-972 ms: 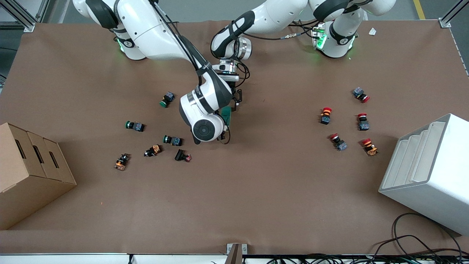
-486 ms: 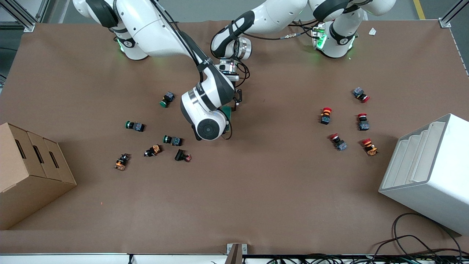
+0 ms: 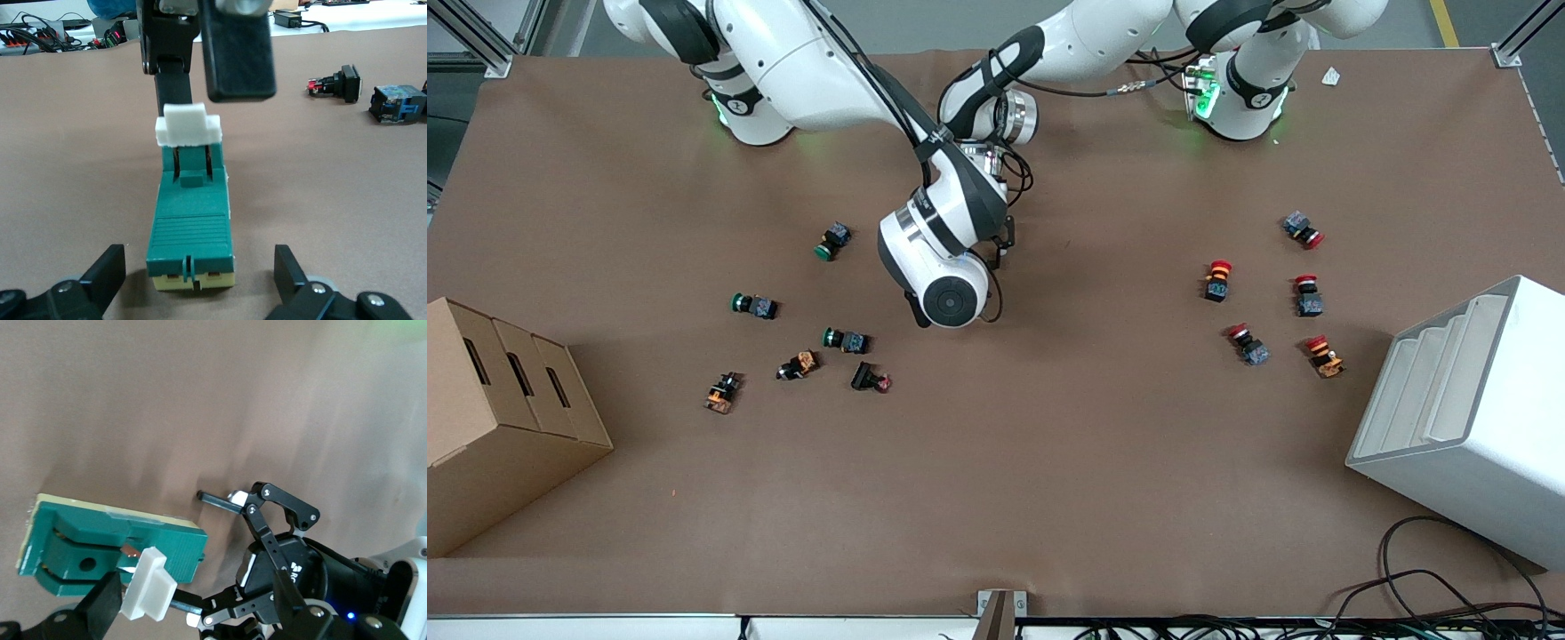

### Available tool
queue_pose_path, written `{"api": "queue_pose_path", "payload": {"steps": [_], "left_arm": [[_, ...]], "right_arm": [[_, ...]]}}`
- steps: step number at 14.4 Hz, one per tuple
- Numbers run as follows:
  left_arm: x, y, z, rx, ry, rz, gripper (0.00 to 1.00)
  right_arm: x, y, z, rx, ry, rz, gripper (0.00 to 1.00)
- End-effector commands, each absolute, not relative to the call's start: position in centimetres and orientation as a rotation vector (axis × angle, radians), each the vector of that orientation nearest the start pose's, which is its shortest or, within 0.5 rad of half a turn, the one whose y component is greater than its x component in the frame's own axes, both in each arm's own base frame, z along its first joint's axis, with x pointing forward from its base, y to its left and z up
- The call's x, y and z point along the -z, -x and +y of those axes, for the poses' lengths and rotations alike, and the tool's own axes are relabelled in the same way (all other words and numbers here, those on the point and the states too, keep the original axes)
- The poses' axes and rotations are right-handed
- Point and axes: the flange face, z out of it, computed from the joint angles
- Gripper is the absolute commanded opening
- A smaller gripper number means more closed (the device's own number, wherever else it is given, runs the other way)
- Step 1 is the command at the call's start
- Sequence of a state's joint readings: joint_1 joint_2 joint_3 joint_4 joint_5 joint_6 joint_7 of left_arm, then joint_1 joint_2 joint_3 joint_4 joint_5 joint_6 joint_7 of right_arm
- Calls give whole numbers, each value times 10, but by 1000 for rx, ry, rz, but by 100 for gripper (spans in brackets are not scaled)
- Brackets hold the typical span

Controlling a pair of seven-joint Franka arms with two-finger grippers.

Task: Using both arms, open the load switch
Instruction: 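Lift the right gripper off the handle and draw it back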

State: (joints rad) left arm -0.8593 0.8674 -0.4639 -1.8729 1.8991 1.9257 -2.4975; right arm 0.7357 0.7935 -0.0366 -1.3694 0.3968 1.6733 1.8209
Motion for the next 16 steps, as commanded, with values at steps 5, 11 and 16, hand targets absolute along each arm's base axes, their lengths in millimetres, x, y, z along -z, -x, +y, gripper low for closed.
{"api": "queue_pose_path", "payload": {"steps": [5,11,16], "left_arm": [[-59,-206,-561,1615,2723,216,99],[-64,-205,-563,1612,2717,227,99],[-71,-209,-564,1620,2713,215,99]], "right_arm": [[-205,-456,480,-893,2854,1937,100],[-212,-467,473,-843,2867,1924,100],[-314,-519,432,-576,3035,1616,100]]}}
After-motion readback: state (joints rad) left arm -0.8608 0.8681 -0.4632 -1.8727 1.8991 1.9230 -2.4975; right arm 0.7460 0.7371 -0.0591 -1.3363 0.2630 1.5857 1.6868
